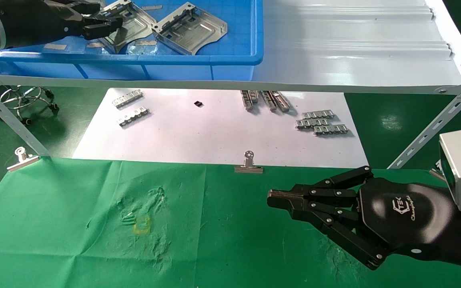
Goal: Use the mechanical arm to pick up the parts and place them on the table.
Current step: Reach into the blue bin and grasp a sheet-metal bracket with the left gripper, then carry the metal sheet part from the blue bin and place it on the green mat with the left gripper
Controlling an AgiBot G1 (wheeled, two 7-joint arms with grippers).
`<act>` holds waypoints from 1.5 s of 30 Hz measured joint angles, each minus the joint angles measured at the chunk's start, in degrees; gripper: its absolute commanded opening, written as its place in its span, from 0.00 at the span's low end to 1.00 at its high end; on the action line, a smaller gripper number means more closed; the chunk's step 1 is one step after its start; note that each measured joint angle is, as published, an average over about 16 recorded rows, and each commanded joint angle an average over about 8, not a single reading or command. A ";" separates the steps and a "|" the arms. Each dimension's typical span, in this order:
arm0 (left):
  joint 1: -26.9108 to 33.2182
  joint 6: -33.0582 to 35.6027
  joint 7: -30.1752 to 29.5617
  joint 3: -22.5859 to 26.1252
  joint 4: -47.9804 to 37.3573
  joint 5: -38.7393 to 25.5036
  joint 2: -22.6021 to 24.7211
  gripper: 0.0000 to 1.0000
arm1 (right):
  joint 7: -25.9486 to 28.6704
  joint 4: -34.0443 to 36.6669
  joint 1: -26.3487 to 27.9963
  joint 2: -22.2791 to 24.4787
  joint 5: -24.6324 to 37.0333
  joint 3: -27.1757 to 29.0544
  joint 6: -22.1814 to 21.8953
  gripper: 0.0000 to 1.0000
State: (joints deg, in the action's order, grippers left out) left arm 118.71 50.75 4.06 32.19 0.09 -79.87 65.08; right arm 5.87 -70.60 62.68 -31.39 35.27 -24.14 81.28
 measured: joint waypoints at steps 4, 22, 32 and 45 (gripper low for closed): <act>0.04 0.67 -0.03 -0.03 -0.02 0.05 -0.23 0.00 | 0.00 0.00 0.00 0.00 0.00 0.00 0.00 0.00; 0.79 1.26 0.40 -0.49 0.32 0.70 -1.42 0.00 | 0.00 0.00 0.00 0.00 0.00 0.00 0.00 0.00; 2.09 5.67 2.54 -2.07 1.83 3.03 -3.78 0.00 | 0.00 0.00 0.00 0.00 0.00 0.00 0.00 0.00; 2.14 27.61 13.17 -2.88 6.01 4.94 -10.10 0.00 | 0.00 0.00 0.00 0.00 0.00 0.00 0.00 0.00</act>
State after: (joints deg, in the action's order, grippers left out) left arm 120.85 78.36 17.22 29.30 6.09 -74.93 54.98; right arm 5.87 -70.60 62.68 -31.39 35.26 -24.14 81.28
